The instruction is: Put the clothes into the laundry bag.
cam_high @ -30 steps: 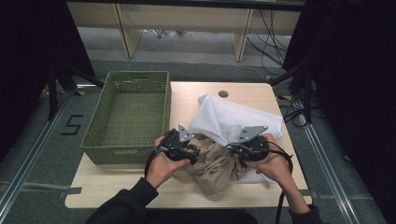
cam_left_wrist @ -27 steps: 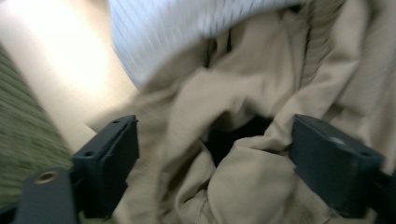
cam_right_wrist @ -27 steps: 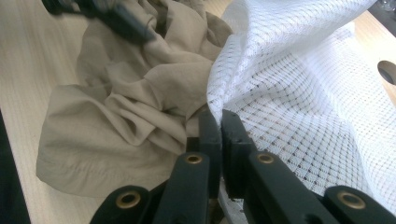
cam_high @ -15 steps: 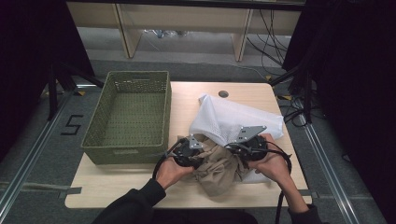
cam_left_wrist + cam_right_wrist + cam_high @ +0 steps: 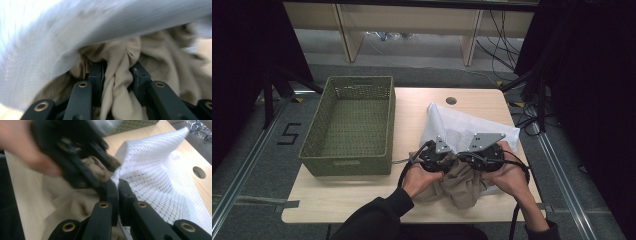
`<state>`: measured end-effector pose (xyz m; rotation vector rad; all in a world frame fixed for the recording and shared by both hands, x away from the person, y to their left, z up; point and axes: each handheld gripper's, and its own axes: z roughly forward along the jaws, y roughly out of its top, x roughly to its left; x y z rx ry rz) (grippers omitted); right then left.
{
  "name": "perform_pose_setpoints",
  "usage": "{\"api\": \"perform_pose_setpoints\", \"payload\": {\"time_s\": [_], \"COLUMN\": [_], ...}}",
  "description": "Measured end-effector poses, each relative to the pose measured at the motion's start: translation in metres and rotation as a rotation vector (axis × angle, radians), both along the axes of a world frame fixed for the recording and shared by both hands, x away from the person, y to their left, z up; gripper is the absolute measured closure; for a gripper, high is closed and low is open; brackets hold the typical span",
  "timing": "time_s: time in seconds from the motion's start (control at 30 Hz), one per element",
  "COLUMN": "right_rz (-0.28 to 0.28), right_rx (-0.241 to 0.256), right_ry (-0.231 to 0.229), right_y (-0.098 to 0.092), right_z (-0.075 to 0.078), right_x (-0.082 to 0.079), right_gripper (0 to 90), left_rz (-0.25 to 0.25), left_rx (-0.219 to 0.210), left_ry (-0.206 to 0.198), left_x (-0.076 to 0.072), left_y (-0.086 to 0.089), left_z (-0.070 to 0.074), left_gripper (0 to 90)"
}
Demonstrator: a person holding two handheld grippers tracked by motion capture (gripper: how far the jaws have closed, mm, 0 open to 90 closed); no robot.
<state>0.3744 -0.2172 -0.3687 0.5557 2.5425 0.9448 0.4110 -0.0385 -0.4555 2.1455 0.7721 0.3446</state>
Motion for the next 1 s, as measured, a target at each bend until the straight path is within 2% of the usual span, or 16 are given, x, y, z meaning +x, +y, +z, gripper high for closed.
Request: {"api": "perform_pose_setpoints", "payload": {"time_s": [0.03, 0.1, 0.13, 0.17, 0.2, 0.27, 0.37, 0.4, 0.43, 0.47, 0.53, 0.6, 0.63, 0.67, 0.8, 1.0], "right_rz": [0.015, -0.001, -0.003, 0.003, -0.004, 0.011, 0.010, 0.009, 0.005, 0.004, 0.004, 0.009, 0.009, 0.010, 0.009, 0.014], "right_rx": [-0.005, -0.006, -0.015, -0.019, -0.028, -0.031, -0.031, -0.030, -0.029, -0.030, -0.031, -0.040, -0.038, -0.037, -0.031, -0.039], "right_ry": [-0.007, 0.013, 0.022, 0.034, 0.040, 0.043, 0.052, 0.050, 0.053, 0.055, 0.068, 0.052, 0.053, 0.055, 0.062, 0.062], "right_y": [-0.001, -0.002, -0.003, -0.003, -0.004, -0.005, -0.006, -0.006, -0.005, -0.004, -0.003, -0.003, -0.002, -0.003, -0.003, -0.002], "right_z": [-0.001, -0.007, -0.010, -0.014, -0.017, -0.021, -0.022, -0.022, -0.022, -0.023, -0.024, -0.025, -0.025, -0.024, -0.025, -0.027], "right_x": [0.001, 0.001, 0.002, 0.003, 0.004, 0.006, 0.007, 0.007, 0.007, 0.007, 0.007, 0.008, 0.008, 0.008, 0.008, 0.010], "right_gripper": [89.4, 89.4, 89.4, 89.4, 89.4, 89.4, 89.4, 89.4, 89.4, 89.3, 89.3, 89.3, 89.3, 89.3, 89.2, 89.3], "left_rz": [0.013, -0.026, -0.010, -0.024, -0.011, -0.019, 0.012, 0.034, 0.058, 0.075, 0.067, 0.081, 0.078, 0.095, 0.102, 0.097], "left_rx": [-0.017, 0.033, 0.039, 0.044, 0.005, -0.002, -0.018, 0.008, 0.072, 0.135, 0.149, 0.177, 0.203, 0.204, 0.211, 0.075], "left_ry": [0.021, 0.029, 0.032, 0.042, 0.048, 0.052, 0.017, -0.016, -0.066, -0.085, -0.020, -0.008, 0.016, 0.040, 0.052, 0.160], "left_x": [0.002, 0.002, -0.001, -0.003, -0.005, -0.008, -0.011, -0.011, -0.010, -0.008, -0.001, 0.007, 0.012, 0.016, 0.029, 0.042], "left_y": [-0.001, -0.001, -0.002, 0.001, 0.005, 0.017, 0.043, 0.050, 0.056, 0.060, 0.063, 0.061, 0.059, 0.056, 0.053, 0.059], "left_z": [-0.008, -0.021, -0.027, -0.028, -0.029, -0.023, -0.006, 0.000, 0.004, 0.007, 0.005, -0.004, -0.009, -0.015, -0.030, -0.046], "left_gripper": [65.1, 60.1, 56.3, 50.9, 45.9, 36.8, 28.4, 27.6, 26.8, 23.7, 22.1, 19.9, 17.7, 16.5, 14.8, 16.0]}}
